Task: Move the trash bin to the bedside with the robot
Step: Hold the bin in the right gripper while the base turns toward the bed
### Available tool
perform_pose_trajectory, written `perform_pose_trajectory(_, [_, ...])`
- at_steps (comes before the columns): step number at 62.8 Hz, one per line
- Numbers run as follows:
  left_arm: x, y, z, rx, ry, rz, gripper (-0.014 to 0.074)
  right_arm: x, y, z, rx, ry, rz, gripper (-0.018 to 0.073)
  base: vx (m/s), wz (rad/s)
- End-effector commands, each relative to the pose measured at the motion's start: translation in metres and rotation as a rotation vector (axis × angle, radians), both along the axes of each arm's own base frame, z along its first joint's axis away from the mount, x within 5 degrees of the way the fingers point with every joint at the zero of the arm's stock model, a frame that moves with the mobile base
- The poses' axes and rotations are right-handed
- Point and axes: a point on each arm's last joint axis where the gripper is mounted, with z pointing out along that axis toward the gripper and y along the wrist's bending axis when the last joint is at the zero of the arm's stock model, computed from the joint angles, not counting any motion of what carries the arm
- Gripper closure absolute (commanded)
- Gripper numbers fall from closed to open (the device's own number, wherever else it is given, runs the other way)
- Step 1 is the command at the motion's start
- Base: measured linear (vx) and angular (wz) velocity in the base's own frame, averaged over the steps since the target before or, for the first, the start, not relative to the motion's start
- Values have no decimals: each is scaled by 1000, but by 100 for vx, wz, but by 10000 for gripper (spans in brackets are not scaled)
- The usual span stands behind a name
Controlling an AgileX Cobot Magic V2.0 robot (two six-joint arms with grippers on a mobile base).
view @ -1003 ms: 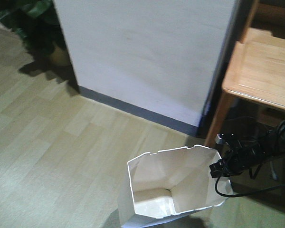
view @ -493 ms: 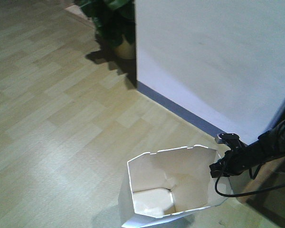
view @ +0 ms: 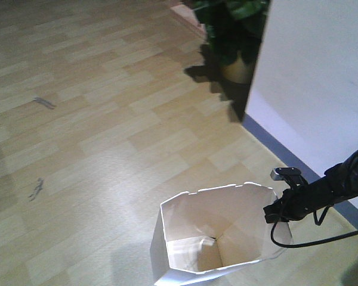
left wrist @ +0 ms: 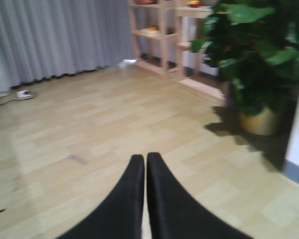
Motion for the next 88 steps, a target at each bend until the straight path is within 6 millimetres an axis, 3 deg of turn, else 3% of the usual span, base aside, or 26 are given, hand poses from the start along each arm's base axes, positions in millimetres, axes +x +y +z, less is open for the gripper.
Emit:
perform_pose_trajectory(1, [0,0,1,0,-66,0,603,13,13,36,205,-39,2,566,12,59])
perform_pose_trajectory(43, [0,0,1,0,-66,0,603,13,13,36,205,-39,2,566,18,59])
perform_pose_trajectory(88, [0,0,1,0,-66,0,603,13,13,36,205,-39,2,566,29,10])
